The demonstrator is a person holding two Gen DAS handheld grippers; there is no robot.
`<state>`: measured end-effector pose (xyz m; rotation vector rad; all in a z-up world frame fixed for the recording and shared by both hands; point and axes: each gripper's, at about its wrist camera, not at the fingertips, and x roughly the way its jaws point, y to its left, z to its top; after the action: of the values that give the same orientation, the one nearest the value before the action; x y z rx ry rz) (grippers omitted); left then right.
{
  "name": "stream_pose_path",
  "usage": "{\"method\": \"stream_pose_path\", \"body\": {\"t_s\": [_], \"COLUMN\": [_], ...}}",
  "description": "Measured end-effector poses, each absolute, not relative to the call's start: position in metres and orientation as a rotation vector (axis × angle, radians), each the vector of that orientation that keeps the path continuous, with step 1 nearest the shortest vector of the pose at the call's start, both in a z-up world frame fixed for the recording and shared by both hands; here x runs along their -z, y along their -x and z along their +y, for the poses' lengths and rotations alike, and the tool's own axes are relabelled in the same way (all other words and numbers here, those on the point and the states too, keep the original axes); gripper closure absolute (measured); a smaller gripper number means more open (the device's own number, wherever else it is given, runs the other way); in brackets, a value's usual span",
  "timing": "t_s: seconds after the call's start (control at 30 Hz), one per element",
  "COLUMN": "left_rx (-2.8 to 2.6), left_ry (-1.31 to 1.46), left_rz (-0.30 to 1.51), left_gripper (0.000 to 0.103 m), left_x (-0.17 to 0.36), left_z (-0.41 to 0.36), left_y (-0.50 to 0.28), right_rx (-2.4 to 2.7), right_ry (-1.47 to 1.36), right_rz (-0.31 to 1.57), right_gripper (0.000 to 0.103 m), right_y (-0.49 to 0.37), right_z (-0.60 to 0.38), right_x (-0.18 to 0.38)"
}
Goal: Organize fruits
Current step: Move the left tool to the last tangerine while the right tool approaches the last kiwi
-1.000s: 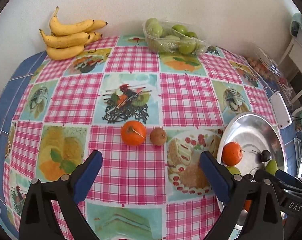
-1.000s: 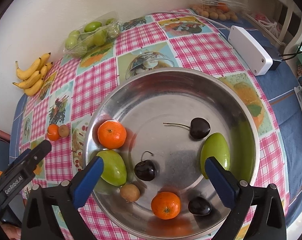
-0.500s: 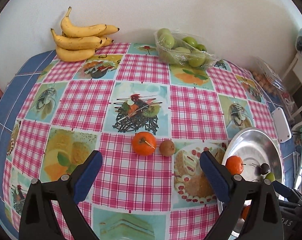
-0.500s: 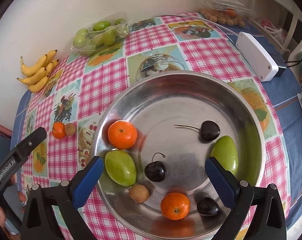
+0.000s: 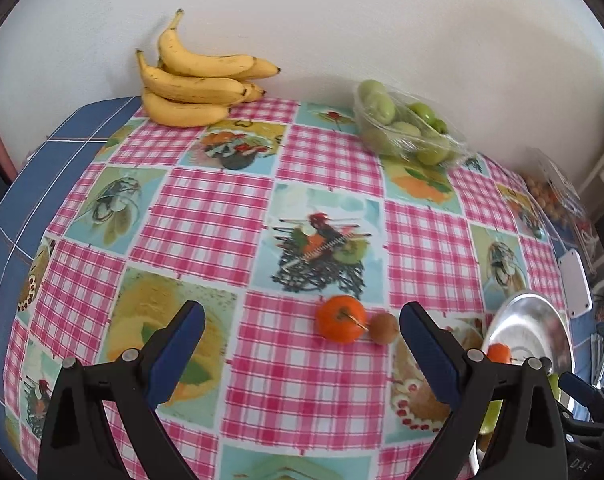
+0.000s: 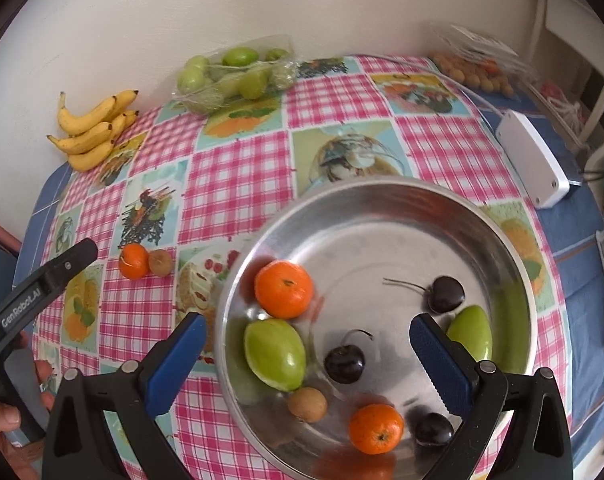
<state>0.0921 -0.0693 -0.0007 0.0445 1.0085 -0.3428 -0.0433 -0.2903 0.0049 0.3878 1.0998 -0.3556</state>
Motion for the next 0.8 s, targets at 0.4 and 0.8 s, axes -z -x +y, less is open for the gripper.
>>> {"method": "stream_pose_path", "body": {"t_s": [0.4,0.8], "left_rx": [0.279,0.283], "left_ry": [-0.003,0.013], "left_rz": [0.951,0.998], "left_gripper": [0.005,0.005], "left_x": [-0.006,0.004], "left_z": [-0.037,-0.023], "left_y": [-0.117,-0.137], "right_rx": [0.255,0.157], "right_ry": [-0.293,-0.260], "right_rz": [1.067,1.070], "right_gripper": [0.000,0.000], "right_y": [0.005,-0.040], "right_z": [-0.249,-0.215], "right_x": [-0.018,-0.016]}}
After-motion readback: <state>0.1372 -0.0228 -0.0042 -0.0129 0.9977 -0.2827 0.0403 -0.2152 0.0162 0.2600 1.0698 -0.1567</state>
